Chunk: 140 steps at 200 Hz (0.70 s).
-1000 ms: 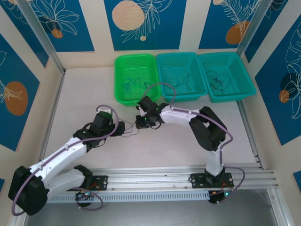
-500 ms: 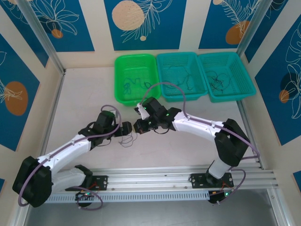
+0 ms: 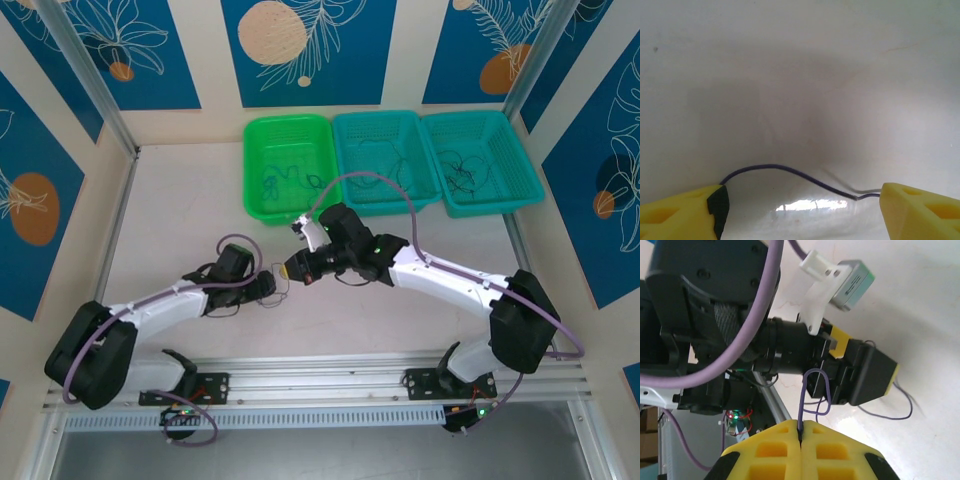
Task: Untangle the cables
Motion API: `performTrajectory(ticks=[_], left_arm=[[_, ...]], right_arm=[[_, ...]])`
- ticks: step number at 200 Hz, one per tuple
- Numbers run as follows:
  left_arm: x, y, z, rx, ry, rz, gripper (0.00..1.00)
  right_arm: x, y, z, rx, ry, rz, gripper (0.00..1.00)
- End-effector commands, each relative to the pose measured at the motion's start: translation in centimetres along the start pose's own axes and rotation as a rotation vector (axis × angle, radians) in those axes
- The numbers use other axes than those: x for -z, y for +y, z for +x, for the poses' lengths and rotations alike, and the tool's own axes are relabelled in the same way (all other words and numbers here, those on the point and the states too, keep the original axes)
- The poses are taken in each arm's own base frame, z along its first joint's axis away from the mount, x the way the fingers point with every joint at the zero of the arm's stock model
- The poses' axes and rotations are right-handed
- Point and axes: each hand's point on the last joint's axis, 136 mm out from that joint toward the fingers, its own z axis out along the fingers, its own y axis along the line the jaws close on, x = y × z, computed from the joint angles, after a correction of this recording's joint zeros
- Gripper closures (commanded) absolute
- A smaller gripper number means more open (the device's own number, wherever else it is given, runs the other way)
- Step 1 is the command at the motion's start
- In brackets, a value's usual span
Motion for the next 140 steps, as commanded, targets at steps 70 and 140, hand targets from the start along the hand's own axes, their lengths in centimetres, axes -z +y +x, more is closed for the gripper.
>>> performTrajectory(ticks=[70, 140], left_arm=[[-1.2, 0.6, -1.1, 0.044, -0.01, -0.066, 0.93], [3.7, 6.3, -4.0, 0.095, -0.181, -0.252, 1.0]], right_arm=[[1.9, 1.1, -0.5, 0.047, -0.072, -0.026, 1.0], [16.6, -9.5, -0.6, -0.285, -0.582, 0.239, 1.0]])
